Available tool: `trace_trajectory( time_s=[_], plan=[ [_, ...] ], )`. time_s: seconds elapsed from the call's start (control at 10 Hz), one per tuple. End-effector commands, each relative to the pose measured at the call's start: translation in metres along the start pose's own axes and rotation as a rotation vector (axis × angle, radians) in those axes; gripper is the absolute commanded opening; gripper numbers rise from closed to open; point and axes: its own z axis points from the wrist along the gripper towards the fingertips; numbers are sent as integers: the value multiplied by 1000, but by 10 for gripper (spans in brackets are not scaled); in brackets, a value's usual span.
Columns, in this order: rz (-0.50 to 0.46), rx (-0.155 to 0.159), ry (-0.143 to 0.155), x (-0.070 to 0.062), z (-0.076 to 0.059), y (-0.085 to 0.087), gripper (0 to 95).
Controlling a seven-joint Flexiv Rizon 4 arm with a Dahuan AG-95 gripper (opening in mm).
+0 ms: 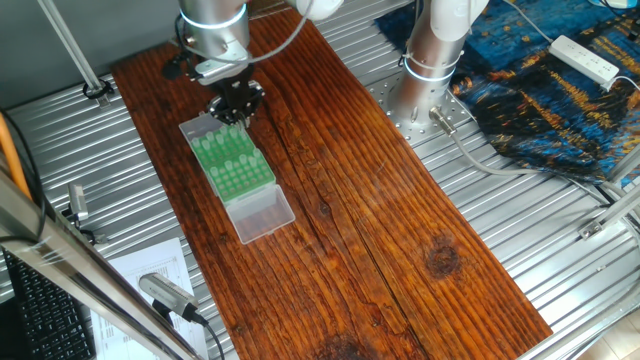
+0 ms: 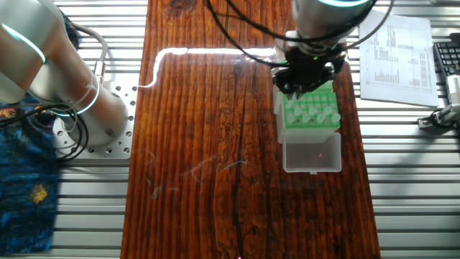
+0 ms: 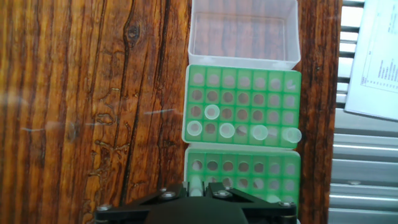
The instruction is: Transfer all large pipette tips from one holder to another
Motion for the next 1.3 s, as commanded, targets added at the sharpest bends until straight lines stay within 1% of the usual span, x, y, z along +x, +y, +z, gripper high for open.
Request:
trace_trajectory(
  time_s=[0.1,0.3,0.5,0.7,1.3],
  plan=[
    [-6,-11,-2,-1,-3,-2,0],
    [-9,-23,-3,-2,-6,-3,0],
    [-9,-26,-5,-3,-10,-1,0],
    [-8,-28,-4,-5,-15,1,0],
    [-6,-27,-7,-3,-31,7,0]
  ],
)
